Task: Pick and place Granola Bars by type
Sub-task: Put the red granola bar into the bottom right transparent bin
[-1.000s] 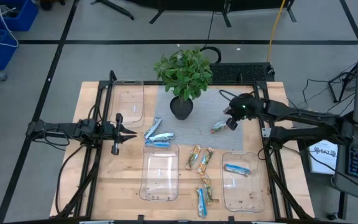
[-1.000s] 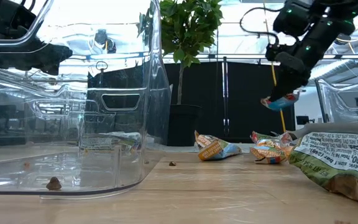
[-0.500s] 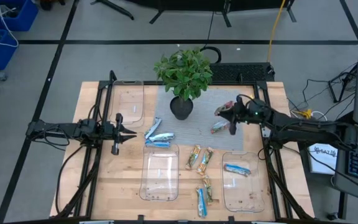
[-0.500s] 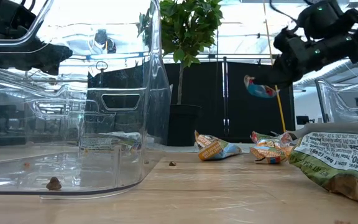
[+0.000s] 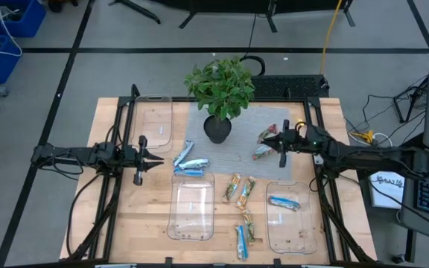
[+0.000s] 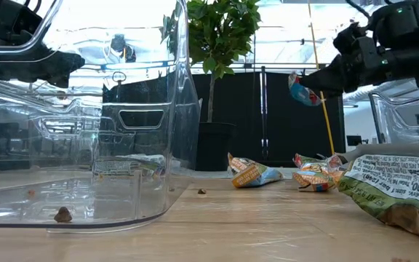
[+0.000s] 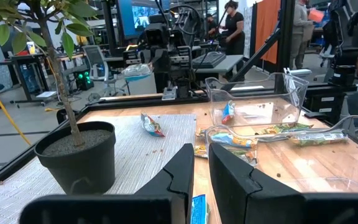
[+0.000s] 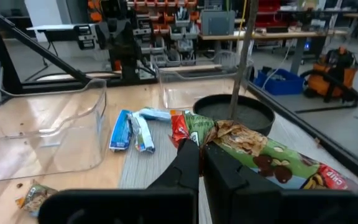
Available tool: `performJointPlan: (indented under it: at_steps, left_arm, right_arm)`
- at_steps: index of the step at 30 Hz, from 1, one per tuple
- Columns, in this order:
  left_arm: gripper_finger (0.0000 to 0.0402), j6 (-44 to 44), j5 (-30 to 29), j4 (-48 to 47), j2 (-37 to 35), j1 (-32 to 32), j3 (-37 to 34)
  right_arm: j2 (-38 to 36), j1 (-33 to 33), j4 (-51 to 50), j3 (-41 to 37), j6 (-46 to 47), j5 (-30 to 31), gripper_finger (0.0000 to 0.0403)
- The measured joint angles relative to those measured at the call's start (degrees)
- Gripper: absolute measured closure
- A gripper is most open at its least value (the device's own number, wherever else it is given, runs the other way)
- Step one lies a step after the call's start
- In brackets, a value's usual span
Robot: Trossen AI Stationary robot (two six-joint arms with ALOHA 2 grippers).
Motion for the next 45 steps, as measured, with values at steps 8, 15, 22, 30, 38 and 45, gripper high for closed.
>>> performJointPlan:
  at_steps: [8,15,22,30,38,45]
  left_arm:
    - [0.0344,0.0,0.0,0.0,0.0,0.0,0.0]
    - [0.0344,0.0,0.0,0.0,0.0,0.0,0.0]
    - [0.0344,0.0,0.0,0.0,0.0,0.0,0.0]
    - [0.0344,0.0,0.0,0.0,0.0,0.0,0.0]
    - [0.0344,0.0,0.0,0.0,0.0,0.0,0.0]
    - [0.0344,0.0,0.0,0.0,0.0,0.0,0.0]
  right_arm:
    - [-11.3,0.0,-14.4,0.0,-0.5,1.3,0.0402]
    - [-20.8,0.0,-22.6,0.0,1.1,1.5,0.0402]
    - [-25.2,0.0,-29.5,1.3,4.9,4.5,0.0402]
    - [-22.1,0.0,-43.5,8.2,13.9,4.7,0.0402]
    - [-14.6,1.7,-65.4,21.2,21.9,9.8,0.0402]
    - [-5.8,10.3,-72.3,28.6,27.7,10.4,0.0402]
